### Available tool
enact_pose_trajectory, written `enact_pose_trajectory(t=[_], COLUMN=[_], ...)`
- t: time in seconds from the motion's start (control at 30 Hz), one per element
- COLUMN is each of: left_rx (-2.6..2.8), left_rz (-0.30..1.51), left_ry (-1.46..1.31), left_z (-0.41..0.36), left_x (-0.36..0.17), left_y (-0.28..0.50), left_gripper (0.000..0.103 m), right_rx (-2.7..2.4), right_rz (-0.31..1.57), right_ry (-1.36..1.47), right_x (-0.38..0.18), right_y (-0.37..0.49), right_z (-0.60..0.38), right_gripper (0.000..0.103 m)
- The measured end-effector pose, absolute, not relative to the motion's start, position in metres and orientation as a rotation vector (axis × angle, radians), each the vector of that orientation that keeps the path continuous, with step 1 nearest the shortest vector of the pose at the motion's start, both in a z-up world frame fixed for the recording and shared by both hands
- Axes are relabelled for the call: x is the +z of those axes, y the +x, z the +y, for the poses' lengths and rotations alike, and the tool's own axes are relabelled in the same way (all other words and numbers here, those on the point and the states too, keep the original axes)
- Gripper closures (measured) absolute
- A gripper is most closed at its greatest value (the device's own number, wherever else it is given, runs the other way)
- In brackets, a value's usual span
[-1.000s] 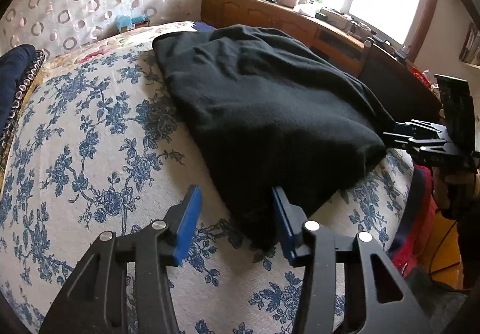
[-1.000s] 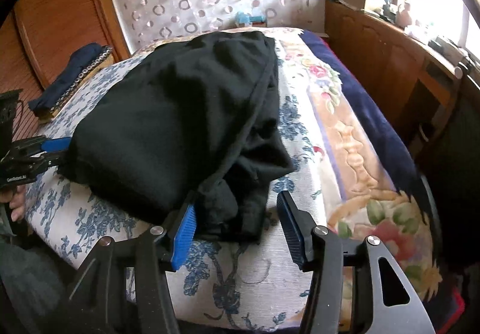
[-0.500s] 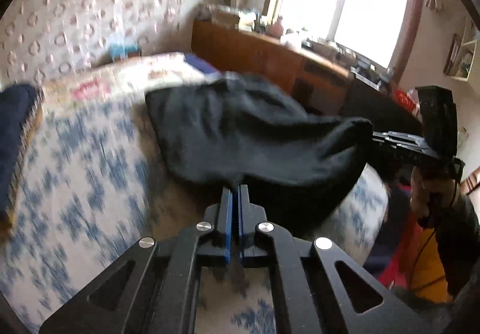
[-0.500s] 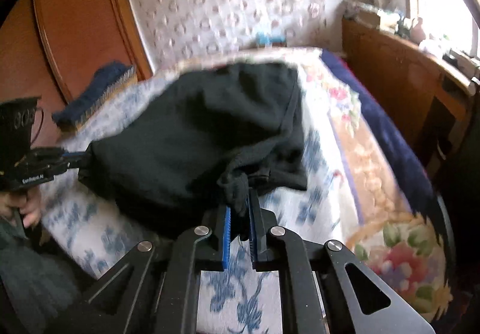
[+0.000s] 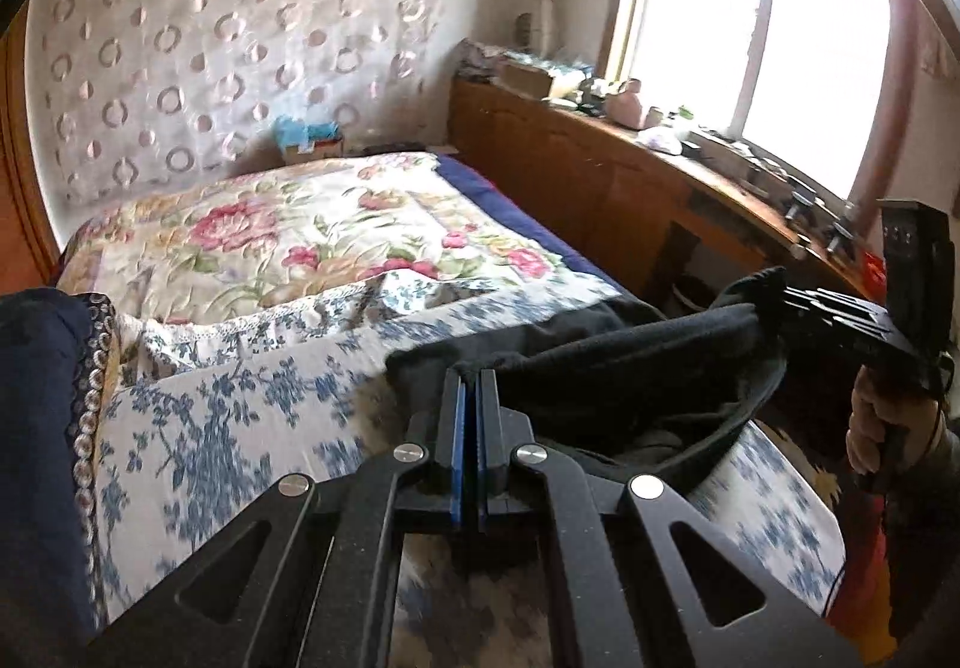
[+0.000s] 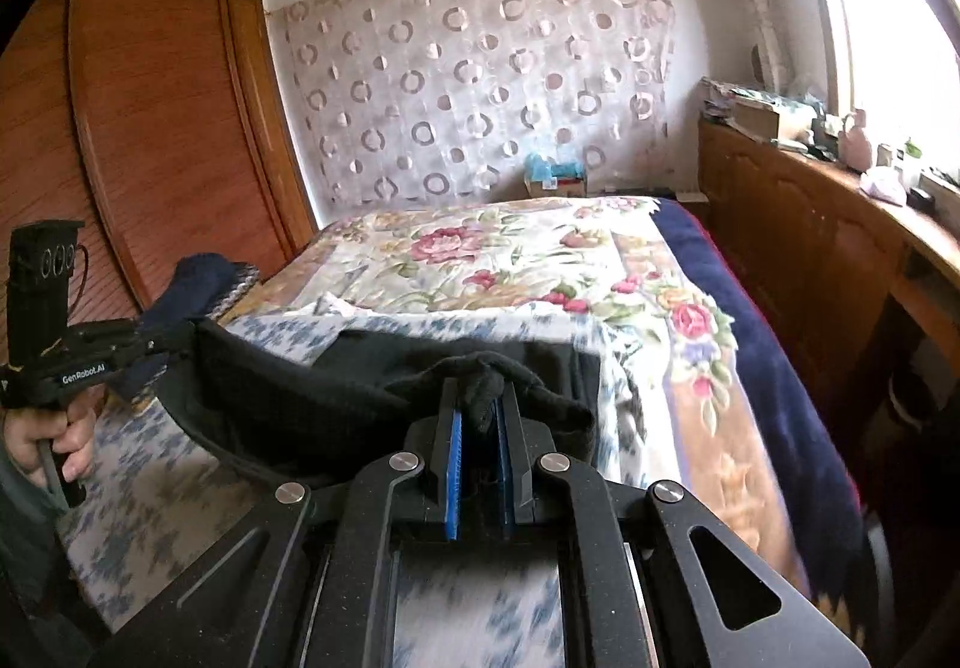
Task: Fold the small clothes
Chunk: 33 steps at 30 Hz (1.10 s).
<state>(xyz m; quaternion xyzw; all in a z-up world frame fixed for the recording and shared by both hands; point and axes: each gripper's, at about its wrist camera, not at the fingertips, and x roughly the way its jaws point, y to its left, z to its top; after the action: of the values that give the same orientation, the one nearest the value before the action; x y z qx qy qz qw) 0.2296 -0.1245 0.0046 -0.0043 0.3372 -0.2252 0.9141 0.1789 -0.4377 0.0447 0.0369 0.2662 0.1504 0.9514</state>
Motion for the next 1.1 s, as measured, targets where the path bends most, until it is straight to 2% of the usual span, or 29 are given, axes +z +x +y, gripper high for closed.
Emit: enact_pose_trajectory(t=[0.43, 0.47, 0.5, 0.53, 0.57, 0.6, 0.77, 1.03, 1.1], left_rx=[-0.411, -0.405, -0.406, -0.417, -0.420, -0.423, -0.484, -0.514, -0.515], left_rz=[0.816, 0.819, 0.821, 0.821, 0.823, 0.824, 0.827, 0.906, 0.919], left_ry=[0.003, 0.007, 0.007, -0.003, -0.010, -0.017, -0.008, -0.032, -0.034], left_z=[-0.137, -0.137, -0.136, -0.132, -0.130, -0.128, -0.120, -0.130, -0.133], left_x=[-0.032, -0.032, -0.033, -0.034, -0.034, -0.034, -0.040, -0.063, -0.066], left_y=[0.304, 0.305, 0.306, 0.305, 0.305, 0.302, 0.285, 0.295, 0.300], left_gripper=[0.100, 0.099, 0.096, 0.091, 0.075, 0.062, 0.041, 0.041, 0.041], right_rx=[0.276, 0.267, 0.252, 0.234, 0.217, 0.209, 0.237, 0.236, 0.236], right_rz=[0.646, 0.651, 0.651, 0.645, 0.635, 0.623, 0.620, 0.728, 0.750], right_ry=[0.074, 0.075, 0.074, 0.069, 0.061, 0.053, 0.010, 0.030, 0.026], right_x=[0.041, 0.041, 0.044, 0.048, 0.051, 0.055, 0.052, 0.030, 0.028], right_y=[0.281, 0.283, 0.282, 0.281, 0.278, 0.268, 0.235, 0.251, 0.258], right_z=[-0.429, -0.429, -0.428, -0.426, -0.426, -0.425, -0.419, -0.402, -0.396], right_gripper=[0.094, 0.089, 0.086, 0.077, 0.068, 0.065, 0.044, 0.041, 0.035])
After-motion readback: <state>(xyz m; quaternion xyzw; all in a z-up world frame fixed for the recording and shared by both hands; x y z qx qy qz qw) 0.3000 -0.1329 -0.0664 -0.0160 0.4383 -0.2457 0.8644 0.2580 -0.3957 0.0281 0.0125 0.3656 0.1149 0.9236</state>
